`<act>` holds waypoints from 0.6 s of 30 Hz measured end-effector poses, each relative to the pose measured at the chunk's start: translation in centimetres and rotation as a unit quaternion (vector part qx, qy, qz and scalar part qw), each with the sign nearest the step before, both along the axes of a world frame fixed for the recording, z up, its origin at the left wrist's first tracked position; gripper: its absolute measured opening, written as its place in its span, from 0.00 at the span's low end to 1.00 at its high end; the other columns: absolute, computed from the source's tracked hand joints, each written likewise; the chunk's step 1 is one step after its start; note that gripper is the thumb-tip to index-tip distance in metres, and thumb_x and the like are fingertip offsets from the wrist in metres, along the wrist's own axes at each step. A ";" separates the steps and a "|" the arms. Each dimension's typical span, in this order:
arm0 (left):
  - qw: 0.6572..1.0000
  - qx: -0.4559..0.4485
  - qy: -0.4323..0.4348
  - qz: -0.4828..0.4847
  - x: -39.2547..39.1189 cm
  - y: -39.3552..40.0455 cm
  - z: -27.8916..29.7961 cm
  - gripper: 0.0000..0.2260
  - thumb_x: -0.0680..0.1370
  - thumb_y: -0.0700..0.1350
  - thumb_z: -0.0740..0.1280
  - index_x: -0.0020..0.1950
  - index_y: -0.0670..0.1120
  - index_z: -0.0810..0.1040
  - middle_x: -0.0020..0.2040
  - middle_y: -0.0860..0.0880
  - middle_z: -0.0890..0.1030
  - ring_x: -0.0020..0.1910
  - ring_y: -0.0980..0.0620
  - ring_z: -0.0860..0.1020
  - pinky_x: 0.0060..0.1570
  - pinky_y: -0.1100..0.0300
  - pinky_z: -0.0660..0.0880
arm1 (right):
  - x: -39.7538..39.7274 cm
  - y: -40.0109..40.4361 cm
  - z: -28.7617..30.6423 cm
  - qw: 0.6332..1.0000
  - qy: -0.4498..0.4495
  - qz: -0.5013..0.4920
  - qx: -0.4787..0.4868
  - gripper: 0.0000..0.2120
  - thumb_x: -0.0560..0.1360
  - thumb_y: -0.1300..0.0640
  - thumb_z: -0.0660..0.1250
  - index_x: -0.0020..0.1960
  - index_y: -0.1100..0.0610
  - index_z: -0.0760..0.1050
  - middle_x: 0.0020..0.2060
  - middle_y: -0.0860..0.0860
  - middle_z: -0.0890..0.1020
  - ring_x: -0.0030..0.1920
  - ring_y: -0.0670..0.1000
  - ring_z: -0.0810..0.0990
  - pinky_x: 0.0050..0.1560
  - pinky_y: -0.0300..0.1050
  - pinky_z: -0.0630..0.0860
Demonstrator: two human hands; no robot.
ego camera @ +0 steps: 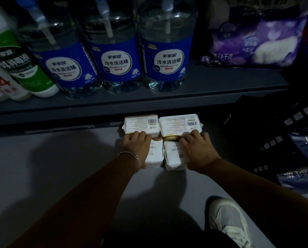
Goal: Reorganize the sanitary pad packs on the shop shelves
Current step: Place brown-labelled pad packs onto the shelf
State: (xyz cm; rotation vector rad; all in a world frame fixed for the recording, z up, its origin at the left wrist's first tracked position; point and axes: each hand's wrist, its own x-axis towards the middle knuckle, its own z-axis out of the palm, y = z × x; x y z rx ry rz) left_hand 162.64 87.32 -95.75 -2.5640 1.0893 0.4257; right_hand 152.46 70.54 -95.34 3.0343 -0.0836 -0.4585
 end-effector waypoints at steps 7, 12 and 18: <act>0.991 -0.003 0.123 0.043 1.3 -0.7 2.5 0.37 0.66 0.51 0.74 0.69 0.45 0.59 0.62 0.46 0.72 0.60 0.47 0.71 0.62 0.53 0.67 | 0.8 -1.8 3.3 0.966 0.079 -0.102 0.226 0.38 0.65 0.51 0.74 0.70 0.53 0.60 0.63 0.51 0.68 0.64 0.53 0.68 0.64 0.47 0.70; 0.947 -0.064 0.282 0.141 3.5 0.4 9.7 0.32 0.66 0.48 0.75 0.67 0.48 0.65 0.55 0.49 0.78 0.53 0.50 0.78 0.54 0.54 0.77 | 1.4 -3.6 9.1 0.914 0.066 -0.160 0.368 0.27 0.63 0.55 0.79 0.58 0.55 0.72 0.53 0.51 0.76 0.53 0.53 0.76 0.54 0.46 0.76; 0.930 -0.112 0.313 0.156 4.4 1.2 22.4 0.21 0.71 0.43 0.72 0.61 0.52 0.70 0.53 0.50 0.81 0.50 0.51 0.81 0.53 0.53 0.78 | 1.6 -4.3 20.0 0.849 0.006 -0.175 0.499 0.18 0.65 0.66 0.75 0.52 0.57 0.76 0.43 0.49 0.81 0.44 0.48 0.80 0.45 0.39 0.78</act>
